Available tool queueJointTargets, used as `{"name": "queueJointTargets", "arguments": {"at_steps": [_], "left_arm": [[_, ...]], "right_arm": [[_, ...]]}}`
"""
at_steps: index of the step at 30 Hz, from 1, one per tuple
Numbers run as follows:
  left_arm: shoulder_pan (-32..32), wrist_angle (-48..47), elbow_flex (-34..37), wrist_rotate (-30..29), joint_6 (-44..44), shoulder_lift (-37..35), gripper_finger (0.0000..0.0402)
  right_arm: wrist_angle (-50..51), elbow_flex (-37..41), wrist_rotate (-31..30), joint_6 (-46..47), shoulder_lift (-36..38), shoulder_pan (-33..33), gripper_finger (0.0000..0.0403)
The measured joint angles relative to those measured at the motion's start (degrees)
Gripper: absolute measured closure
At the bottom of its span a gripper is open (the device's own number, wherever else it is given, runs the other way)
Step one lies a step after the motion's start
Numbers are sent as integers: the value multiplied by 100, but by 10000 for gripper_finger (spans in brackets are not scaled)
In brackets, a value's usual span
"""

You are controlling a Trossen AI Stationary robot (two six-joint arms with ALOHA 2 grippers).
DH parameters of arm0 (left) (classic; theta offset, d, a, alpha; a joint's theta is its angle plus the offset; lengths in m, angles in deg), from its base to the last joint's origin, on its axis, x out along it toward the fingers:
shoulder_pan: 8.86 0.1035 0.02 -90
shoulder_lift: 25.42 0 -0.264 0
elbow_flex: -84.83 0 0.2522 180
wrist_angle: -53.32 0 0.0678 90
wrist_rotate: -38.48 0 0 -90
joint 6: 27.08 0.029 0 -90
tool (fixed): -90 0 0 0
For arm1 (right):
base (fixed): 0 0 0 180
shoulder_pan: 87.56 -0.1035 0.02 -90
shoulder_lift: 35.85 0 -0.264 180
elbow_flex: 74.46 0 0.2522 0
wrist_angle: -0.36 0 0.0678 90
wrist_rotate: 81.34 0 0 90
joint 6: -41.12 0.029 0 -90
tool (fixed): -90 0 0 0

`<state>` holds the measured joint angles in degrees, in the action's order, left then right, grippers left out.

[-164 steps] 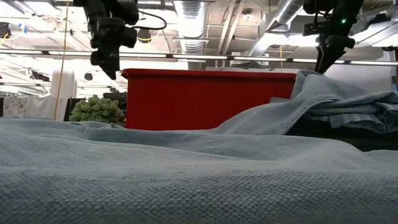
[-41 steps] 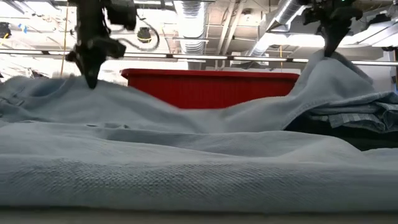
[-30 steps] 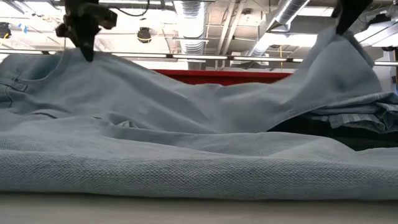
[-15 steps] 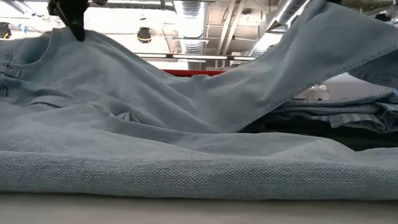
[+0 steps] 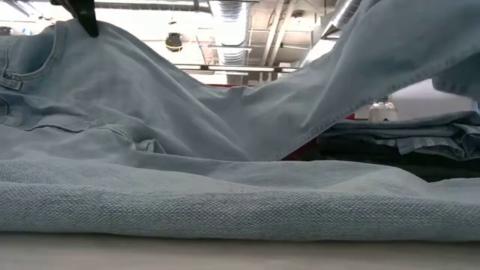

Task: Fold Laundry from Bin
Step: Fold the blue pants

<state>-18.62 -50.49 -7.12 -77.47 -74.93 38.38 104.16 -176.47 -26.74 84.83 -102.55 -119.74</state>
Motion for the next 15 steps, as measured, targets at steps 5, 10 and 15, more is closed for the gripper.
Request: {"name": "queueJointTargets", "arguments": {"at_steps": [5,10,15], "left_arm": [[-288,-2,8,-135,-204,81,401],[-523,6,112,-221,-345,111,401],[-611,-6,157,-207,-331,143,401]], "right_arm": [[-8,42,-229,866,49,-518,381],[-6,388,608,1615,176,-1035,381],[5,1122,1437,2547,933,-1708,381]]}}
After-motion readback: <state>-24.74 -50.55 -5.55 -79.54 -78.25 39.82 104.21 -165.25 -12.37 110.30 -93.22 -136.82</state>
